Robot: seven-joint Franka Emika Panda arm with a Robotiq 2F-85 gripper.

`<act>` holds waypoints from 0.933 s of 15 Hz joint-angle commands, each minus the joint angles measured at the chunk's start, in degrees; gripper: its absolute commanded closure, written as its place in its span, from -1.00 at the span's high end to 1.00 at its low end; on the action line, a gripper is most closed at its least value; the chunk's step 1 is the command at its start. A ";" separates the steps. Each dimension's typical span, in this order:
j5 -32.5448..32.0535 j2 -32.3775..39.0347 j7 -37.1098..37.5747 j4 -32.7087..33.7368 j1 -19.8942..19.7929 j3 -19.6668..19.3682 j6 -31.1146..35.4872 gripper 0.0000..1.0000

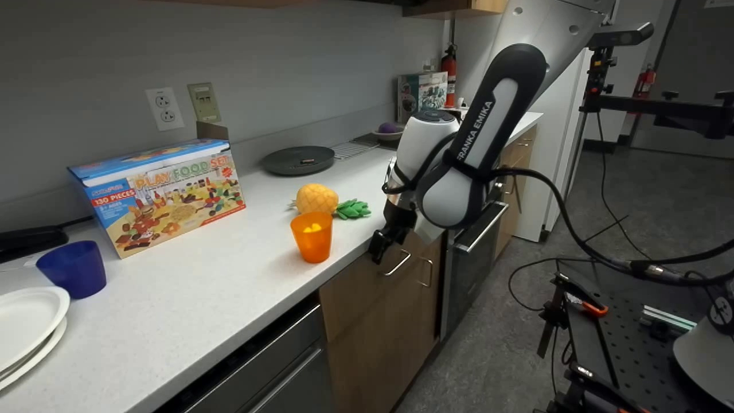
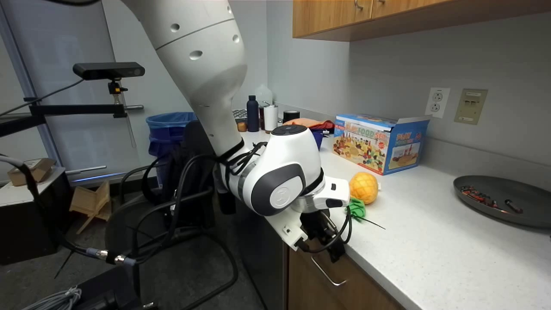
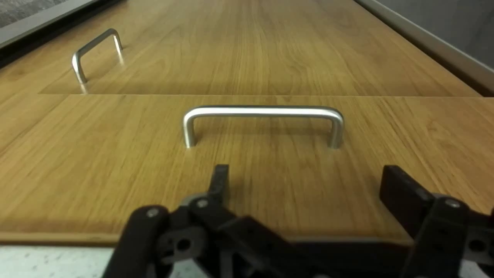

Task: Take the pineapple plush toy out of the drawer then close the drawer

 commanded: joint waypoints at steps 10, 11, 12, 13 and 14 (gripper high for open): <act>-0.15 -3.34 -0.35 -1.72 4.46 -4.99 -1.79 1.00; -0.73 -4.72 -0.23 -2.11 5.07 -5.82 -4.04 1.00; -1.45 -6.31 -0.24 -2.55 5.06 -6.02 -6.43 1.00; -2.33 -7.78 0.03 -2.92 5.04 -6.24 -8.49 1.00; -3.33 -9.75 0.15 -3.57 4.74 -6.21 -10.73 1.00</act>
